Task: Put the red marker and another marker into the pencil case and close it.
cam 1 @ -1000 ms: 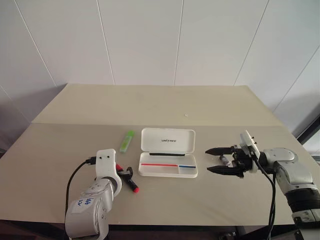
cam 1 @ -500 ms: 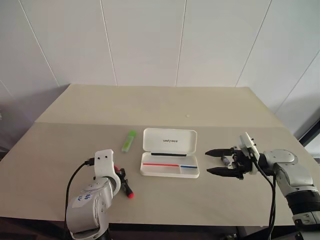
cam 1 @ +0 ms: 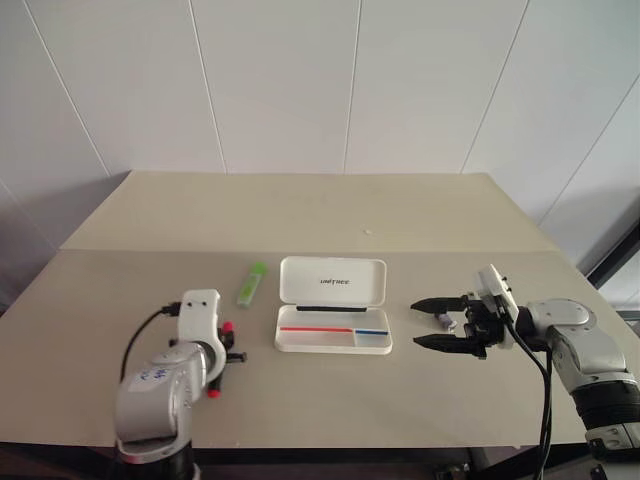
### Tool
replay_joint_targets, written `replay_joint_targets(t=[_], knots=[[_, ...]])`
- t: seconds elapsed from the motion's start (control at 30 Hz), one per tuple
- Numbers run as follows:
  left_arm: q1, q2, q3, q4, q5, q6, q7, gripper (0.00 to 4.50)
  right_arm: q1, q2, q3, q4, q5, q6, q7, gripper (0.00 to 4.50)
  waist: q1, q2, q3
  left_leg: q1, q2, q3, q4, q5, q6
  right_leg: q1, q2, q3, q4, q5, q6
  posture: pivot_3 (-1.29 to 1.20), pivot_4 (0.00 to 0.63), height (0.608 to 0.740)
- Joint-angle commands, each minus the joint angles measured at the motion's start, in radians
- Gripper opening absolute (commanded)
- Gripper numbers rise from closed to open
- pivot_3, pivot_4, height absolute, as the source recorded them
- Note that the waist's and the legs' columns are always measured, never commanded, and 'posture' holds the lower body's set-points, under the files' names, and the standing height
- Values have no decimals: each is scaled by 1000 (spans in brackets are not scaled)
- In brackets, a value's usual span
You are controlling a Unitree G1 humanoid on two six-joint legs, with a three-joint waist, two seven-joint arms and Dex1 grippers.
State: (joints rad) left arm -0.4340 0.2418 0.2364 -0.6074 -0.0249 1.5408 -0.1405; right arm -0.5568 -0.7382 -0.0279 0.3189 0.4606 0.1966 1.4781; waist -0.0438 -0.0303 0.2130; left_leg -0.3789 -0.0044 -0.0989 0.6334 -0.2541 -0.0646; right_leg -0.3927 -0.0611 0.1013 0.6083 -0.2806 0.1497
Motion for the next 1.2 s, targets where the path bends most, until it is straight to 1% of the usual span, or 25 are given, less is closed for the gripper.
replay_joint_targets(t=[0.03, 0.1, 0.17, 0.27, 0.43, 0.53, 0.63, 0.7, 0.9, 1.0, 1.13, 1.2], knots=[[-40, 111, -20, 31, -65, -142, -110, 619, -3, -16, -37, -18, 9, -12, 0, 4500, 1, 0, 0, 0, 0, 0, -1, 0, 0, 0, 0, 0, 0, 0, 0, 0, 150, 740], [-57, 183, -25, 84, -90, -236, -166, 619, 0, -16, -44, -22, 15, -12, -1, 4500, 1, 0, 0, 0, 0, 0, -3, 0, 0, 0, 0, 0, -1, 0, 0, 0, 150, 740], [-88, 275, -55, 157, -117, -366, -262, 619, 11, -16, -56, -37, 31, -9, 5, 4500, 4, 0, 0, 1, 0, 0, -5, -1, -1, -1, -1, 0, 0, 0, 0, 0, 150, 740], [-151, 366, -118, 256, -147, -556, -399, 619, 24, -14, -71, -52, 42, -6, 9, 4500, 10, 0, 0, 1, 0, 0, -6, -2, -1, -2, -1, -1, 0, -1, -1, 0, 150, 740], [-274, 436, -230, 406, -166, -880, -633, 619, 50, -19, -107, -90, 80, -4, 14, 4500, 16, 1, 0, -1, 0, 0, -6, -3, 0, -2, -1, -1, -3, -2, -1, 0, 150, 740], [-329, 444, -271, 455, -205, -989, -768, 619, 75, -29, -130, -115, 88, -1, 1, 4500, 16, 1, 1, -1, 1, 0, -6, -4, 0, -2, -1, -1, -3, -2, -1, 0, 150, 740], [-380, 430, -311, 505, -245, -1035, -886, 619, 111, -35, -151, -144, 87, 2, -26, 4500, 15, 1, 1, -4, 1, 0, -6, -4, 0, -4, -1, -1, -3, -2, -1, 0, 150, 740], [-413, 413, -353, 566, -234, -1069, -930, 619, 141, -36, -162, -170, 91, 4, -46, 4500, 15, 1, 1, -5, 1, 0, -5, -4, 1, -5, -1, -2, -2, -2, -1, 0, 150, 740], [-476, 311, -425, 754, -191, -1173, -957, 619, 236, -33, -201, -259, 107, 17, -115, 4500, 16, 2, 1, -5, 0, 0, -2, -4, 1, -5, -1, -1, 1, -2, 0, 0, 150, 740], [-524, 285, -513, 845, -119, -1243, -1004, 619, 291, -31, -226, -305, 115, 23, -145, 4500, 16, 2, 1, -5, 0, 0, -2, -4, 2, -5, -1, -1, 1, -2, 0, 0, 150, 740], [-604, 208, -567, 1029, -39, -1331, -988, 619, 344, -27, -246, -354, 127, 29, -185, 4500, 16, 2, 1, -5, 0, 0, -2, -4, 2, -5, -1, -1, 1, -2, 0, 0, 150, 740], [-630, 188, -590, 1106, 3, -1393, -987, 619, 363, -26, -253, -373, 131, 32, -200, 4500, 16, 2, 1, -6, 0, 0, -2, -4, 2, -5, -1, -1, 1, -2, 1, 0, 150, 740]])
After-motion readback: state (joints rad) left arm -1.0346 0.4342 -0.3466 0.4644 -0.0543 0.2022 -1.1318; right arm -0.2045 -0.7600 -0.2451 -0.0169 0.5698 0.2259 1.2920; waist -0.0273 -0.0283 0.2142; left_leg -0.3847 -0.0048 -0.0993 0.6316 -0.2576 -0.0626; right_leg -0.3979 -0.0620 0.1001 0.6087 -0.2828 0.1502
